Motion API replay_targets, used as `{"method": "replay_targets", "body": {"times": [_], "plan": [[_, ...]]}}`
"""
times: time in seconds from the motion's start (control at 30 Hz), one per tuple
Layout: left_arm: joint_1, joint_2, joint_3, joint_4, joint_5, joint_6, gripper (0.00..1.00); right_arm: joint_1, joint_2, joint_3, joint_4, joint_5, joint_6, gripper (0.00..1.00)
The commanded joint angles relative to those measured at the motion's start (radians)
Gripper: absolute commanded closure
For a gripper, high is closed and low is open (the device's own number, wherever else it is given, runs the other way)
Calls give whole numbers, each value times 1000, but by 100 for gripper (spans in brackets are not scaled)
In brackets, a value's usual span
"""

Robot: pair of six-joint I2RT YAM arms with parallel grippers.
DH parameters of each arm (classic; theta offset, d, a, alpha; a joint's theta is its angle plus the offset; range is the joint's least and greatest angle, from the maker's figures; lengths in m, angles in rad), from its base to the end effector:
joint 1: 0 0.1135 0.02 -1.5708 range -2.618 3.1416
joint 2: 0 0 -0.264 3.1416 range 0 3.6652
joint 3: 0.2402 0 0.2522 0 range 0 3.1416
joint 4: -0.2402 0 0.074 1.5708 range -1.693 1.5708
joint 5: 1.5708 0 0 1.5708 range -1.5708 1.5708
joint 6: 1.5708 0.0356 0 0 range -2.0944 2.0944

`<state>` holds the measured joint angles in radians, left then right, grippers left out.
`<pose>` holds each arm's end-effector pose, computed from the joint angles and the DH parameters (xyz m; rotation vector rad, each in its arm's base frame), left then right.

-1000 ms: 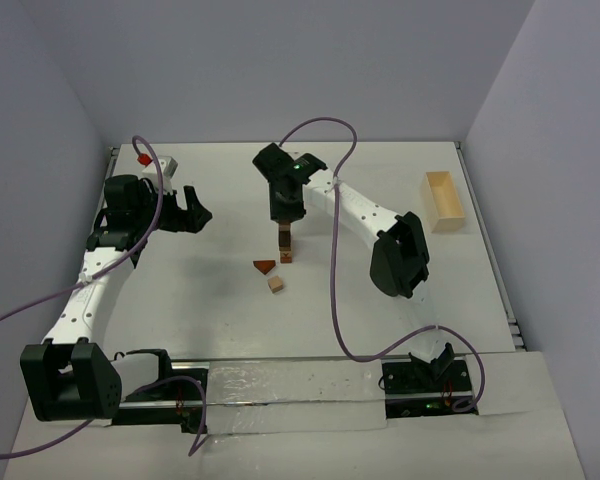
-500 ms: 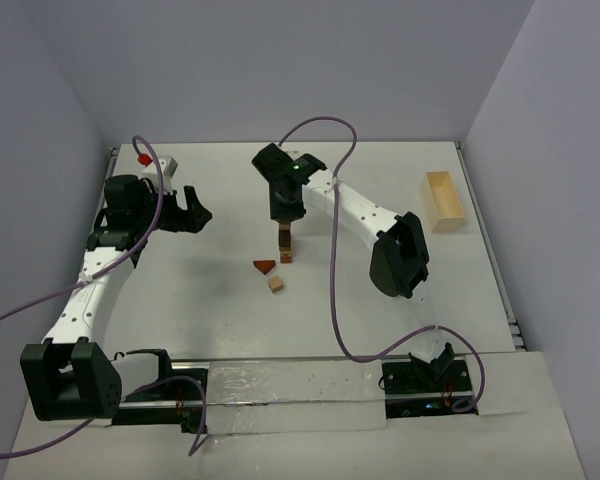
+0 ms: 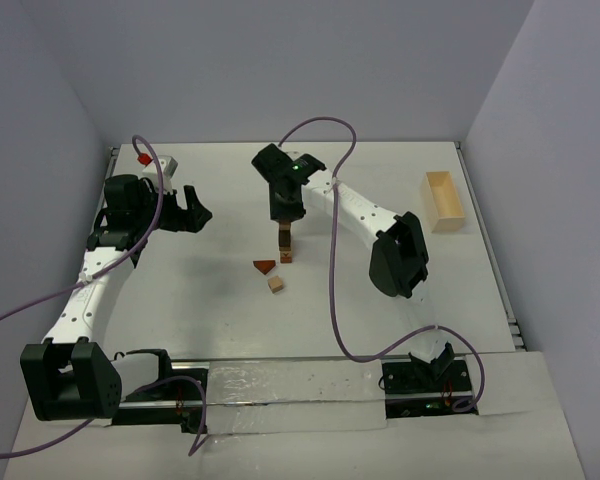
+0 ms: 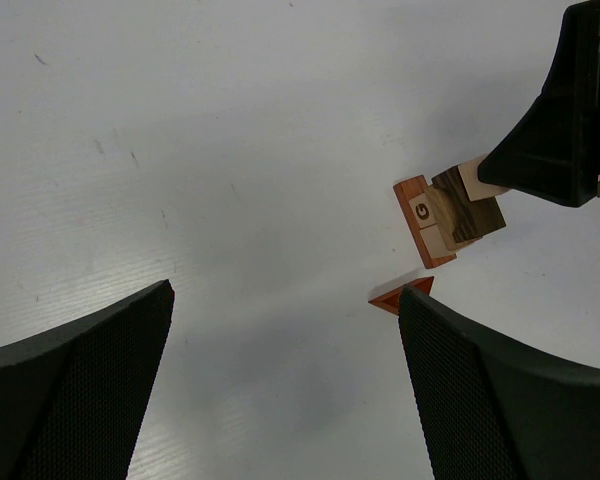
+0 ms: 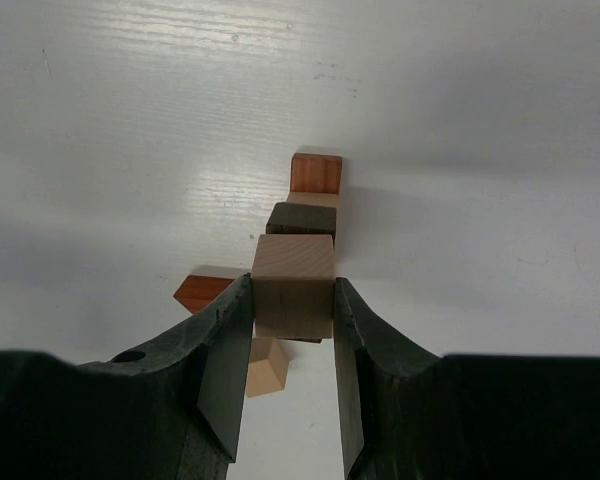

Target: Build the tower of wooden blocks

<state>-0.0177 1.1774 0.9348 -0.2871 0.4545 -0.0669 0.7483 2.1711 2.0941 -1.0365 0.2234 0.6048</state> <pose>0.2621 -0.0203 0.3032 0.2230 2.0720 -0.5274 0.3469 0.3113 0.2748 -0.1207 2.6422 0.1540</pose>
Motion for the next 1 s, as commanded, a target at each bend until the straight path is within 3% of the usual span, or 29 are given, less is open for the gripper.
{"method": "replay_targets", "body": {"times": [0.0, 0.5, 0.57, 0.63, 0.8, 0.97], "plan": [[9, -1, 16, 40, 30, 6, 1, 6, 22, 43, 19, 21, 5, 70], [10, -1, 13, 43, 38, 9, 1, 6, 24, 34, 23, 8, 6, 52], [10, 0, 13, 42, 46, 10, 1, 6, 22, 34, 23, 8, 4, 46], [12, -1, 15, 40, 48, 10, 1, 6, 21, 32, 25, -1, 1, 29], [12, 0, 26, 29, 61, 19, 1, 7, 0, 23, 35, -37, -16, 5], [30, -12, 52, -6, 150, 54, 1, 22, -74, 0, 57, -88, -55, 0]]}}
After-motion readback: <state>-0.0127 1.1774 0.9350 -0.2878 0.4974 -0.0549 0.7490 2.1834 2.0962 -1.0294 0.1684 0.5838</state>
